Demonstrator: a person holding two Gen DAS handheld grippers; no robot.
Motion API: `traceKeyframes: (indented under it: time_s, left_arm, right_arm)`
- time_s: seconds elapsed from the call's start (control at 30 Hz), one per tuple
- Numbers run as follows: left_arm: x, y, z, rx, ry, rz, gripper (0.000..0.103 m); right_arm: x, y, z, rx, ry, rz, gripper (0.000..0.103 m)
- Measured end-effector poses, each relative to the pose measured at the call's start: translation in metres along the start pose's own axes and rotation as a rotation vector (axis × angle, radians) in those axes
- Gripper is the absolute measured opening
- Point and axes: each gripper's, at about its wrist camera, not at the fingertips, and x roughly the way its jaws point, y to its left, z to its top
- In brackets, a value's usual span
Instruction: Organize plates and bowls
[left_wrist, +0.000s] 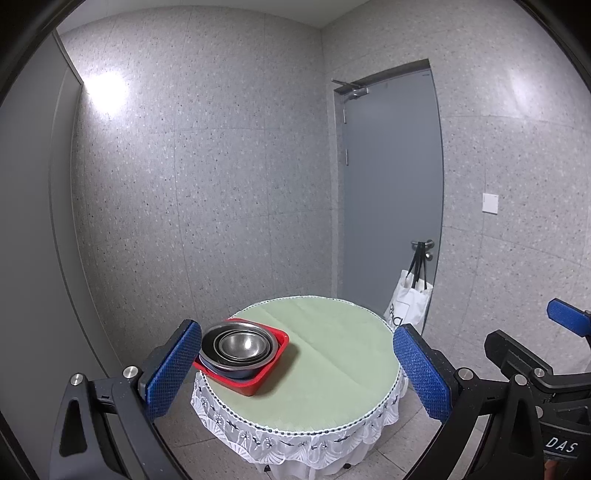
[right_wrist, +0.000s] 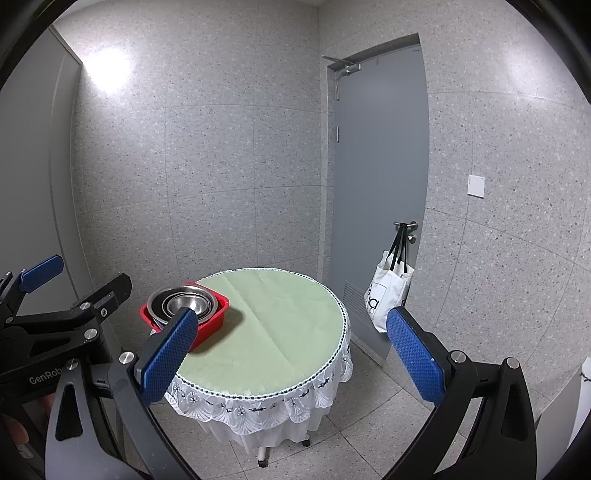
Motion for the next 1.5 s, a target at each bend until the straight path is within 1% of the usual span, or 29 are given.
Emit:
traceKeyframes:
  time_s: [0.97, 1.5]
  left_arm:
    - [0.015, 0.016, -0.007, 0.004, -0.002, -0.007, 0.102]
    - [0.014, 0.020, -0.009, 0.005, -0.003, -0.010, 0.102]
  right_arm:
    - [0.011, 0.003, 0.001, 0.002, 0.011, 0.008, 0.103]
    - [0.012, 0.003, 0.001, 0.002, 0.011, 0.008, 0.103]
